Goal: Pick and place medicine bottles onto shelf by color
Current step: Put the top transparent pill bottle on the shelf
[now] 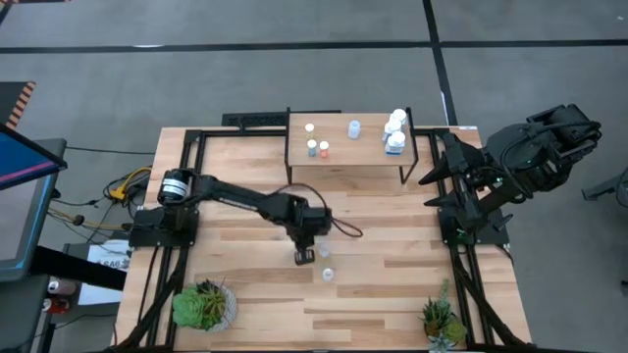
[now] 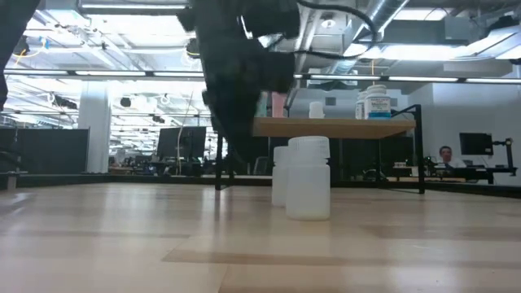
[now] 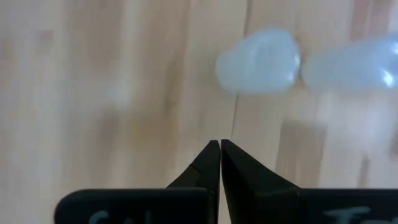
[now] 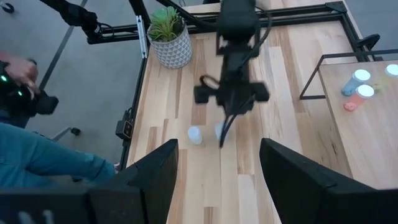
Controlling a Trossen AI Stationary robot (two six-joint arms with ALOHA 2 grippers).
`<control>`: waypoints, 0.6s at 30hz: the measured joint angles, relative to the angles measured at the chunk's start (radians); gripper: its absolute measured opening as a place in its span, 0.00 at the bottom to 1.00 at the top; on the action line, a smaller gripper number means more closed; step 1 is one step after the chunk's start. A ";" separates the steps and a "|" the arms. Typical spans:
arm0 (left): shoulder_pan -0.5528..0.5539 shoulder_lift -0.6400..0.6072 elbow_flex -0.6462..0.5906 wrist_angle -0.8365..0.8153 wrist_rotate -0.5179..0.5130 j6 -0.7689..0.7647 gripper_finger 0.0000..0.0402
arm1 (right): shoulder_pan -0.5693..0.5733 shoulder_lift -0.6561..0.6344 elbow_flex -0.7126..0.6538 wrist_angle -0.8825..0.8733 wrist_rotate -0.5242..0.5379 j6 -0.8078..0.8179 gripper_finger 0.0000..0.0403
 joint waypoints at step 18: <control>-0.063 -0.718 -0.492 0.061 -0.120 0.098 0.00 | -0.001 0.099 0.000 0.000 0.005 0.064 0.62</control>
